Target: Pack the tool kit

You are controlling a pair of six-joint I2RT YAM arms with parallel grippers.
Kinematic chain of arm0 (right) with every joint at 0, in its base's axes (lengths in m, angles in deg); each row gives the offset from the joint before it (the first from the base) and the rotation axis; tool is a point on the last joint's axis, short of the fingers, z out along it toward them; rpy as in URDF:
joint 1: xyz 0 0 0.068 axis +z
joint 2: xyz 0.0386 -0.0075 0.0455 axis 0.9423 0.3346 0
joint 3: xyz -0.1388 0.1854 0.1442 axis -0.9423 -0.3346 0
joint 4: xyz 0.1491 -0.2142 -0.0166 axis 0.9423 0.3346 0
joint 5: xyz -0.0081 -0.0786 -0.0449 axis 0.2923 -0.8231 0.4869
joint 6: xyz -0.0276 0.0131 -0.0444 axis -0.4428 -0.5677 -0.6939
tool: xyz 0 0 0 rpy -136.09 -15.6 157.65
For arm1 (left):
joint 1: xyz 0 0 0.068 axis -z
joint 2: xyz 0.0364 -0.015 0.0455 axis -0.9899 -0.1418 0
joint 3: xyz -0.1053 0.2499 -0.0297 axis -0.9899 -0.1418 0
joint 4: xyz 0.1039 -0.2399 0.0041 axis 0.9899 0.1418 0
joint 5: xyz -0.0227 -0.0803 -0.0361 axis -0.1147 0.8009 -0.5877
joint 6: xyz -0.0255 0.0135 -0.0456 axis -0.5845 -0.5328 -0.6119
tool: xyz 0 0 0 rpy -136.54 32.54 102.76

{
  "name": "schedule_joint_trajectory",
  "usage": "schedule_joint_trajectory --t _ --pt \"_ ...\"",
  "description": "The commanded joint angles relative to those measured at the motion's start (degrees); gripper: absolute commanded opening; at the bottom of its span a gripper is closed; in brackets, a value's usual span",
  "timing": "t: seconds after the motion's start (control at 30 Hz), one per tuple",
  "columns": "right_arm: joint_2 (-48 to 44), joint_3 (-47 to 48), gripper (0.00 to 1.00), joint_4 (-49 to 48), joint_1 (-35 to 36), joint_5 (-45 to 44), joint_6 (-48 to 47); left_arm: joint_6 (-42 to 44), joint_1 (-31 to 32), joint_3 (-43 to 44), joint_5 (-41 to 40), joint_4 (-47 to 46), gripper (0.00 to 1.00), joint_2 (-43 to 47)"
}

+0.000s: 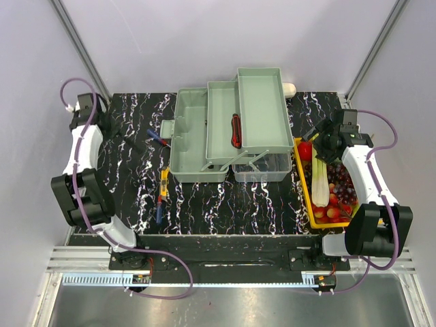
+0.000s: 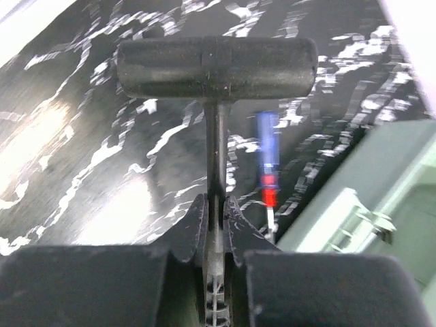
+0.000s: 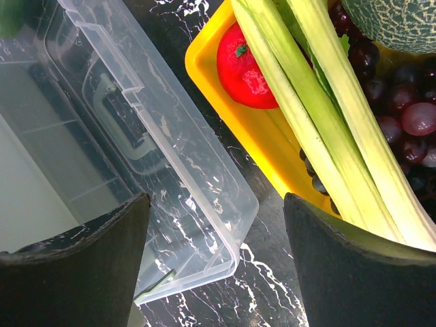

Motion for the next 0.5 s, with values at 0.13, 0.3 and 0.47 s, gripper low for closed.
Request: schedule_joint_trajectory --t 0.13,0.3,0.47 --pt "-0.76 1.31 0.84 -0.34 -0.25 -0.34 0.35 14.1 10.09 12.13 14.87 -4.98 0.0 1.93" --pt "-1.11 0.69 0.84 -0.08 -0.25 0.36 0.44 19.63 15.89 19.52 22.7 -4.55 0.0 -2.81" --pt "-2.25 -0.19 0.84 0.01 -0.25 0.19 0.71 20.7 20.82 20.58 27.98 -5.95 0.0 -5.45"
